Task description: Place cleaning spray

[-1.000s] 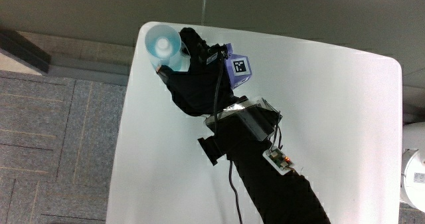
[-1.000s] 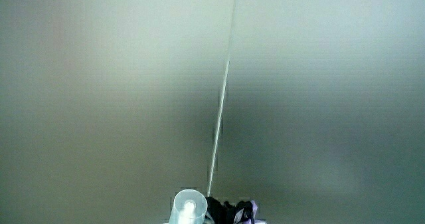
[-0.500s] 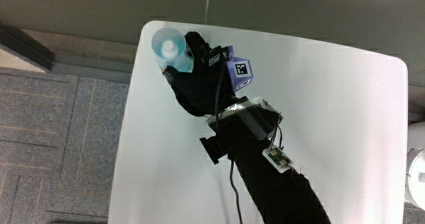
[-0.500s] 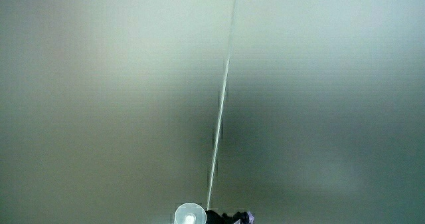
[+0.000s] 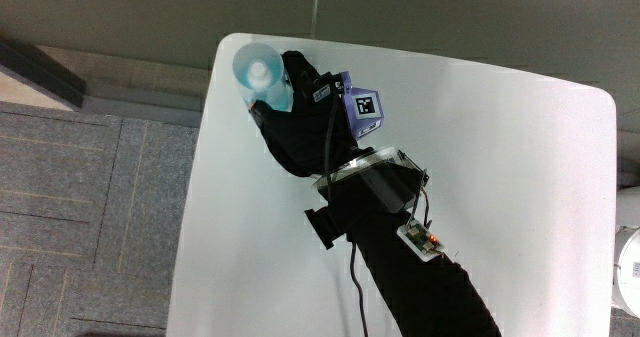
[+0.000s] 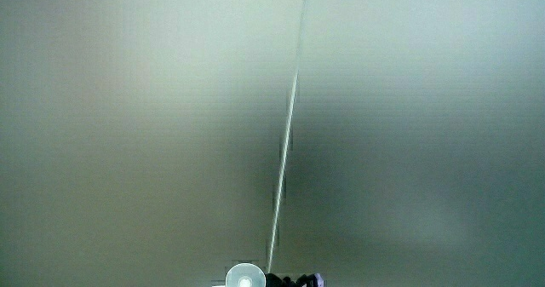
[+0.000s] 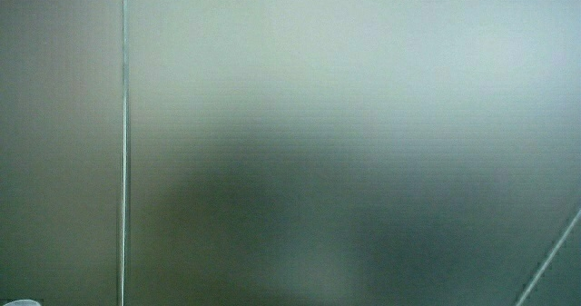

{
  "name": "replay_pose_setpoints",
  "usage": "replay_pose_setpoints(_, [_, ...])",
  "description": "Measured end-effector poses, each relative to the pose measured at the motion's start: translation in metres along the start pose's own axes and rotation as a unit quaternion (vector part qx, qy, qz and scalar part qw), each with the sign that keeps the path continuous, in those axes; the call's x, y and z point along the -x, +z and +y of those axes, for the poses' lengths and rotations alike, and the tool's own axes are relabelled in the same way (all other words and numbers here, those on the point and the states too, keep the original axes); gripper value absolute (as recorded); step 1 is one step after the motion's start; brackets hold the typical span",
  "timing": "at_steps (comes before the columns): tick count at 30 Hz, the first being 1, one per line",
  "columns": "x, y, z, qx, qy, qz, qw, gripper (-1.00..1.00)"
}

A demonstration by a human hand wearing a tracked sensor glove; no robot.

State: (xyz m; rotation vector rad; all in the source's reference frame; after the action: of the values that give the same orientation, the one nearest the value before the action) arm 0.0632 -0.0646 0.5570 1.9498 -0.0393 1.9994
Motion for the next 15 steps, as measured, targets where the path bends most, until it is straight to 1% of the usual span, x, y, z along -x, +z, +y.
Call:
replay_pose_setpoints(1, [0.001,0.0,-0.001,0.0,-0.005,-0.001,1.0,-0.57])
replay_pose_setpoints(2, [-0.001,0.001,-0.001,0.004,0.003,0.009,1.0,-0.61])
replay_pose_setpoints(4, [-0.005,0.002,0.0,0.009,-0.01,0.007,0.9999,-0.7])
replay_pose_setpoints(6, [-0.007,0.002,0.001,0.017,-0.006,0.02,0.9996,-0.78])
replay_pose_setpoints(9, [-0.006,0.002,0.002,0.026,-0.003,0.014,0.9996,-0.91])
replay_pose_setpoints(11, [-0.007,0.002,0.003,0.026,-0.001,0.011,0.9996,-1.0])
replay_pose_setpoints(12, [-0.009,0.003,0.004,0.024,-0.006,0.004,0.9997,-1.0])
replay_pose_setpoints(13, [-0.004,0.002,0.002,0.03,-0.004,0.012,0.9995,-1.0])
replay_pose_setpoints(15, [-0.005,0.003,0.003,0.028,-0.001,0.005,0.9996,-1.0])
